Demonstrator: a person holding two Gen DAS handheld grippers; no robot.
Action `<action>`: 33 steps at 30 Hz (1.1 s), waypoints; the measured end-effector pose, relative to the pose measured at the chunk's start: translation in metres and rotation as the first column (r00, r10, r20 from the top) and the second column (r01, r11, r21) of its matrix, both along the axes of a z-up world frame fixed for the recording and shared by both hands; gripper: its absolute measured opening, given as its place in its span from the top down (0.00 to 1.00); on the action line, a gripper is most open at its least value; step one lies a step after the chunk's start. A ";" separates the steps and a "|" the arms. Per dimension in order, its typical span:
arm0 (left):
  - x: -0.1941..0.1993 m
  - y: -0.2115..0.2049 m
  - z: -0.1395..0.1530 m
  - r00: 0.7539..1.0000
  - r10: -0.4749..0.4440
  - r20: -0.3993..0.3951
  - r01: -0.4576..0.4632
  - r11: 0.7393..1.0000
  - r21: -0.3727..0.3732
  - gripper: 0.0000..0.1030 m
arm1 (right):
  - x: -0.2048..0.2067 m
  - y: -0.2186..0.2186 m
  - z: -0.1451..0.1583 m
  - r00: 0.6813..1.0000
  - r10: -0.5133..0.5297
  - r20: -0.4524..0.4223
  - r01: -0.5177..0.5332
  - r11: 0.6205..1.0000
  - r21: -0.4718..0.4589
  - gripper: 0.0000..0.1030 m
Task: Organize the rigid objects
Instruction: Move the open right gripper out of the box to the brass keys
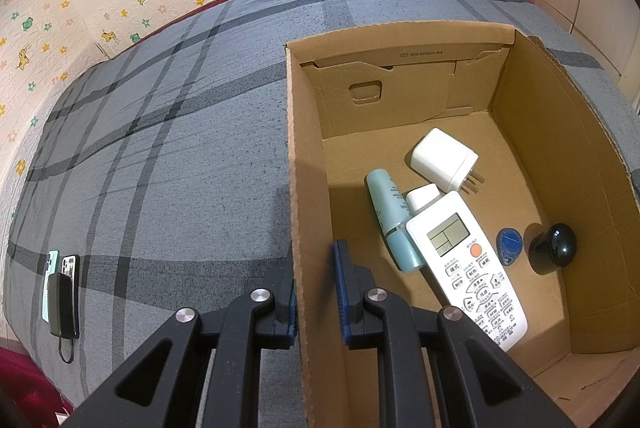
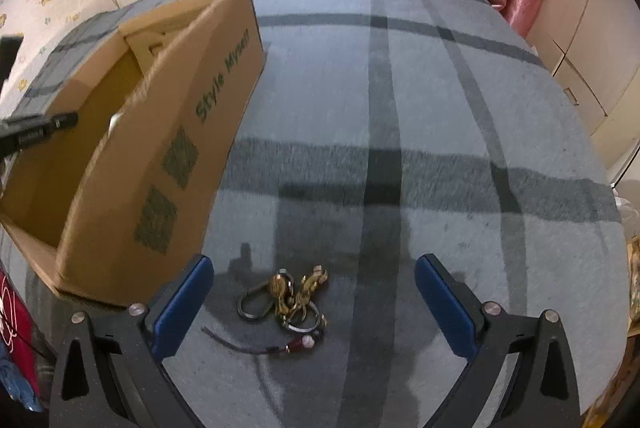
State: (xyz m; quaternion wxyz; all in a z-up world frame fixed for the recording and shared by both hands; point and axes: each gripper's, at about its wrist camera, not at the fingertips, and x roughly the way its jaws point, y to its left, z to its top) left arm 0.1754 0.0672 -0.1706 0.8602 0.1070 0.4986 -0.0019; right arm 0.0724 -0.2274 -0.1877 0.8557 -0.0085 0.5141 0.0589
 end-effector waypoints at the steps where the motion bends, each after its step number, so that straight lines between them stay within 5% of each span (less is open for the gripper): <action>1: 0.000 0.000 0.000 1.000 0.000 0.000 0.000 1.000 0.000 0.84 | -0.002 0.001 -0.003 1.000 0.001 -0.002 -0.001 1.000 -0.002 0.00; 29: 0.000 -0.001 0.000 1.000 0.000 0.000 0.000 1.000 0.006 0.84 | -0.007 0.016 -0.057 0.998 -0.007 -0.068 0.005 0.999 -0.037 0.00; 31: 0.000 -0.001 0.000 1.000 0.000 0.001 0.000 1.000 0.005 0.84 | -0.008 0.013 -0.058 0.998 -0.013 -0.064 0.011 0.999 -0.038 0.03; 33: 0.000 -0.001 0.000 1.000 0.000 0.001 0.000 1.000 0.005 0.84 | -0.010 0.011 -0.055 0.998 -0.014 -0.060 0.012 0.999 -0.033 0.17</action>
